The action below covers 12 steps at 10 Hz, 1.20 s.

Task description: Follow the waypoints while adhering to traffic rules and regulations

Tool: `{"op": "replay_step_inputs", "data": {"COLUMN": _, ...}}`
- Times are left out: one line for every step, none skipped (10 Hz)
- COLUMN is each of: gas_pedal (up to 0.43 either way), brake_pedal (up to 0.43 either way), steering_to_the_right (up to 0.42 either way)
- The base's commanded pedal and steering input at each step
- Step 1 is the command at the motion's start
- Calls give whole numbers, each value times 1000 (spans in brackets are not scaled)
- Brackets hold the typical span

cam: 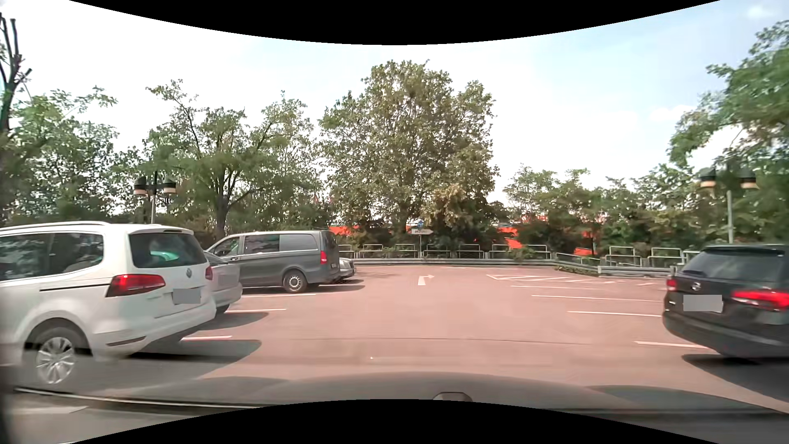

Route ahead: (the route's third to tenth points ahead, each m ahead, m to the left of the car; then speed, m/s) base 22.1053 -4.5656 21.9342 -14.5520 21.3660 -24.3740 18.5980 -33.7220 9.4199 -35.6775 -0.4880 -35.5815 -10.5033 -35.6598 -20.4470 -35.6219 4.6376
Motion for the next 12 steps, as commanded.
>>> {"op": "replay_step_inputs", "data": {"gas_pedal": 8, "brake_pedal": 0, "steering_to_the_right": -12}}
{"op": "replay_step_inputs", "data": {"gas_pedal": 8, "brake_pedal": 0, "steering_to_the_right": -12}}
{"op": "replay_step_inputs", "data": {"gas_pedal": 8, "brake_pedal": 0, "steering_to_the_right": -12}}
{"op": "replay_step_inputs", "data": {"gas_pedal": 8, "brake_pedal": 0, "steering_to_the_right": -12}}
{"op": "replay_step_inputs", "data": {"gas_pedal": 8, "brake_pedal": 0, "steering_to_the_right": -11}}
{"op": "replay_step_inputs", "data": {"gas_pedal": 8, "brake_pedal": 0, "steering_to_the_right": -11}}
{"op": "replay_step_inputs", "data": {"gas_pedal": 8, "brake_pedal": 0, "steering_to_the_right": -11}}
{"op": "replay_step_inputs", "data": {"gas_pedal": 8, "brake_pedal": 0, "steering_to_the_right": -11}}
{"op": "replay_step_inputs", "data": {"gas_pedal": 8, "brake_pedal": 0, "steering_to_the_right": -11}}
{"op": "replay_step_inputs", "data": {"gas_pedal": 8, "brake_pedal": 0, "steering_to_the_right": -11}}
{"op": "replay_step_inputs", "data": {"gas_pedal": 8, "brake_pedal": 0, "steering_to_the_right": -10}}
{"op": "replay_step_inputs", "data": {"gas_pedal": 0, "brake_pedal": 0, "steering_to_the_right": -9}}
